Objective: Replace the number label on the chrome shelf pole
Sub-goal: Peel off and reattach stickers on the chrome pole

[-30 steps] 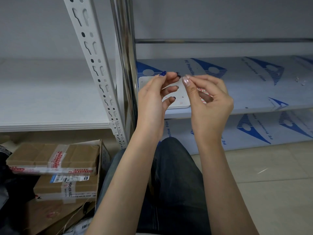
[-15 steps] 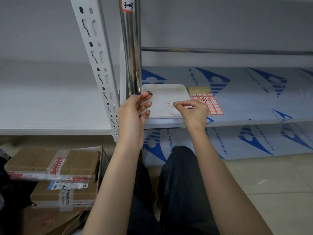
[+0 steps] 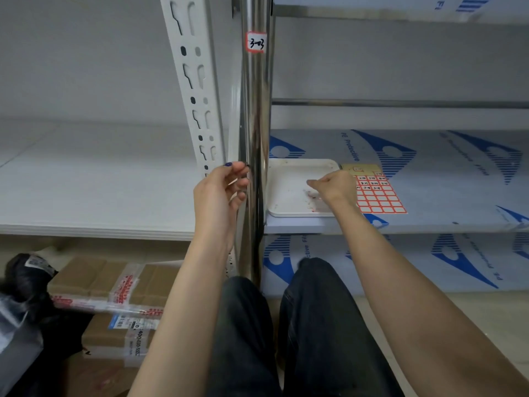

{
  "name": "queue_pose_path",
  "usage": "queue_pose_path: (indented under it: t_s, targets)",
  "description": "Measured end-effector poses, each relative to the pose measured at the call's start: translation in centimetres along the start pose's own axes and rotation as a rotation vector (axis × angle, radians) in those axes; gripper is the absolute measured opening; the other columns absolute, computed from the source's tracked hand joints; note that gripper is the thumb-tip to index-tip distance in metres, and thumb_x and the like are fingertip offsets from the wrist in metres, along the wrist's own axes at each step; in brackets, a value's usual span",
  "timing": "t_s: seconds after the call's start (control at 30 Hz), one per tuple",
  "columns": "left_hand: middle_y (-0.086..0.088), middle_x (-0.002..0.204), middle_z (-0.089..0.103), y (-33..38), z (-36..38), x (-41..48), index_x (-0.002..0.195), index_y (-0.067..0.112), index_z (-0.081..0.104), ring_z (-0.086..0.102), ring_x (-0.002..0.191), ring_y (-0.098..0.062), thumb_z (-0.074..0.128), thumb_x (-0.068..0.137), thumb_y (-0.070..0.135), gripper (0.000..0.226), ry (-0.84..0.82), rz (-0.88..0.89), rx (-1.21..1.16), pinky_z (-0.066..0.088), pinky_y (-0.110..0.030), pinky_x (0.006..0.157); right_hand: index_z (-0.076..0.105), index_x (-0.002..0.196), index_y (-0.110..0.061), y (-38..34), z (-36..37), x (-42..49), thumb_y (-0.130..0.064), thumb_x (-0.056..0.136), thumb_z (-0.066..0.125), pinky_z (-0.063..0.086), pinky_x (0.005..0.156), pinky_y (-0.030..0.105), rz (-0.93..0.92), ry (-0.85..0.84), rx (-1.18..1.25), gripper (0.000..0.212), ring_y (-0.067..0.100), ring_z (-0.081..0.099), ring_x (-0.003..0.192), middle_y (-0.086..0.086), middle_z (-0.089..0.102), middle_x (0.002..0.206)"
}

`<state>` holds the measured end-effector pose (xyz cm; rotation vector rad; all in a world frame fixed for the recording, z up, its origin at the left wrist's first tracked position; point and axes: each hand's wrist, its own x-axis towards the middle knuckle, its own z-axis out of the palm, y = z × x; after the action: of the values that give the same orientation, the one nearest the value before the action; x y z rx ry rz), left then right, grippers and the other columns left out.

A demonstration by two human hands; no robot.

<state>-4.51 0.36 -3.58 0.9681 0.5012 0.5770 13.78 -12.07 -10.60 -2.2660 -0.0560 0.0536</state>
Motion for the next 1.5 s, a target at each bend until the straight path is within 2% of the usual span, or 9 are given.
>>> queue_pose_path:
  t_s: [0.1, 0.27, 0.73, 0.87, 0.93, 1.03, 1.13, 1.33, 1.5]
  targets:
    - [0.003, 0.072, 0.067, 0.9, 0.4, 0.2, 0.076, 0.014, 0.064, 0.056, 0.062, -0.007, 0.044, 0.094, 0.011, 0.027, -0.016, 0.017, 0.015, 0.044, -0.015, 0.055, 0.072, 0.078, -0.004, -0.2, 0.0, 0.0, -0.028, 0.091, 0.061, 0.039, 0.069, 0.027, -0.018, -0.035, -0.031, 0.029, 0.021, 0.057, 0.069, 0.012, 0.069, 0.080]
    - [0.002, 0.074, 0.067, 2.0, 1.5, 0.1, 0.077, 0.014, 0.065, 0.056, 0.062, -0.007, 0.045, 0.093, 0.010, 0.025, -0.057, 0.055, 0.021, 0.043, -0.014, 0.054, 0.075, 0.091, -0.004, -0.5, -0.4, 0.6, -0.012, 0.078, 0.076, 0.046, 0.084, 0.024, 0.018, -0.008, 0.025, 0.016, 0.021, 0.065, 0.096, 0.009, 0.072, 0.099]
    - [0.003, 0.083, 0.066, 4.7, 2.4, 1.5, 0.082, 0.015, 0.063, 0.055, 0.070, -0.007, 0.044, 0.094, 0.010, 0.022, -0.089, 0.280, 0.142, 0.043, -0.014, 0.056, 0.072, 0.098, -0.006, -2.3, -1.5, 0.0, -0.023, 0.093, 0.059, 0.053, 0.091, 0.040, -0.105, -0.030, 0.164, 0.022, 0.025, 0.067, 0.091, 0.011, 0.072, 0.098]
    - [0.005, 0.099, 0.061, 5.5, 3.8, 3.3, 0.100, 0.017, 0.057, 0.058, 0.089, -0.008, 0.051, 0.089, 0.008, 0.016, -0.105, 0.532, 0.360, 0.047, -0.019, 0.077, 0.068, 0.102, -0.007, -7.0, -3.0, -2.9, -0.020, 0.093, 0.059, 0.054, 0.075, 0.021, -0.346, -0.035, 0.347, 0.018, 0.008, 0.062, 0.076, 0.001, 0.069, 0.089]
    - [0.002, 0.113, 0.057, 5.3, 4.4, 4.0, 0.115, 0.012, 0.053, 0.055, 0.103, -0.010, 0.056, 0.084, 0.012, 0.032, -0.125, 0.620, 0.490, 0.046, -0.018, 0.085, 0.068, 0.100, -0.006, -9.5, -3.5, -4.8, -0.017, 0.092, 0.060, 0.054, 0.067, 0.016, -0.455, -0.030, 0.521, 0.016, 0.003, 0.062, 0.068, -0.002, 0.067, 0.082]
    - [-0.002, 0.125, 0.051, 4.7, 4.9, 4.6, 0.127, 0.009, 0.044, 0.049, 0.117, -0.012, 0.057, 0.080, 0.018, 0.049, -0.180, 0.713, 0.670, 0.044, -0.025, 0.097, 0.068, 0.094, -0.011, -11.8, -3.9, -7.2, -0.013, 0.090, 0.062, 0.058, 0.071, 0.027, -0.603, 0.035, 0.686, 0.008, 0.011, 0.067, 0.076, 0.002, 0.069, 0.085]
    - [-0.002, 0.121, 0.057, 5.0, 5.3, 4.8, 0.128, 0.009, 0.045, 0.054, 0.112, -0.011, 0.055, 0.080, 0.021, 0.051, -0.203, 0.736, 0.667, 0.045, -0.028, 0.099, 0.068, 0.093, -0.019, -13.1, -4.1, -8.3, -0.018, 0.087, 0.066, 0.057, 0.076, 0.044, -0.695, 0.107, 0.736, 0.006, 0.021, 0.067, 0.085, -0.001, 0.070, 0.089]
    - [0.012, 0.093, 0.063, 6.5, 5.9, 5.7, 0.119, 0.010, 0.056, 0.061, 0.086, -0.002, 0.061, 0.084, 0.016, 0.036, -0.197, 0.796, 0.690, 0.052, -0.020, 0.083, 0.064, 0.103, -0.011, -14.8, -4.0, -8.1, -0.013, 0.084, 0.069, 0.052, 0.073, 0.018, -0.752, 0.190, 0.814, 0.020, 0.009, 0.063, 0.094, 0.005, 0.066, 0.103]
    - [0.013, 0.085, 0.062, 6.9, 5.5, 5.9, 0.106, 0.020, 0.057, 0.061, 0.082, -0.005, 0.061, 0.084, 0.004, 0.028, -0.255, 0.803, 0.680, 0.052, -0.014, 0.077, 0.064, 0.102, -0.007, -15.9, -2.7, -7.3, -0.005, 0.084, 0.068, 0.057, 0.081, 0.029, -0.770, 0.226, 0.912, 0.018, 0.019, 0.065, 0.101, 0.014, 0.066, 0.107]
